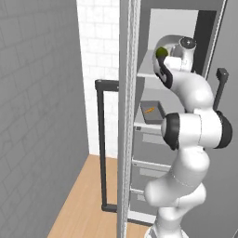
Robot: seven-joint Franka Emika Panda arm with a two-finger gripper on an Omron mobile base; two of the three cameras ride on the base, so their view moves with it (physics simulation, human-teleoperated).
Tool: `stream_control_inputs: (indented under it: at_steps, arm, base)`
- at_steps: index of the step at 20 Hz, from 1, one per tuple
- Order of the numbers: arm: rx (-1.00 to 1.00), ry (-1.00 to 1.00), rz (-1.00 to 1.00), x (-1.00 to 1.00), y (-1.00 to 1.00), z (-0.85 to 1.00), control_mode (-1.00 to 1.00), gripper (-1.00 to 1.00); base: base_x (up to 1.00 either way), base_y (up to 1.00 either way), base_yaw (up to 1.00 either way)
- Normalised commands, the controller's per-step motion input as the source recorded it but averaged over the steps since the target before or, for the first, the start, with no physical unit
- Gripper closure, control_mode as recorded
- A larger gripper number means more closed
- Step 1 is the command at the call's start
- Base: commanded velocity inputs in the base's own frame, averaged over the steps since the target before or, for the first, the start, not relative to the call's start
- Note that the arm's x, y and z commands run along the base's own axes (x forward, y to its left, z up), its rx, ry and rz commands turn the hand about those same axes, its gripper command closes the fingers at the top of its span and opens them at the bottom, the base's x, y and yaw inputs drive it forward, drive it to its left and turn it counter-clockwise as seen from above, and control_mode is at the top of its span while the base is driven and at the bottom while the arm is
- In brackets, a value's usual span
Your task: Take the meat container that has the shrimp and place it on the second highest rack of the freezer. Then take the vegetable container that has the lime and cucumber and place it on the highest rack of the freezer.
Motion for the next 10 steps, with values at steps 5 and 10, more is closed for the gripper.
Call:
stream_control_inputs:
  at_steps: [5,10]
  arm:
    - [0.00,-0.10,0.03,0.03,0.02,-0.08,-1.00,-1.00]
    - [-0.05,-0.43,0.07,-0.50,0.37,-0.03,-1.00,-1.00]
  base:
    - [0.00,0.00,0.00]
    - [0.00,0.00,0.00]
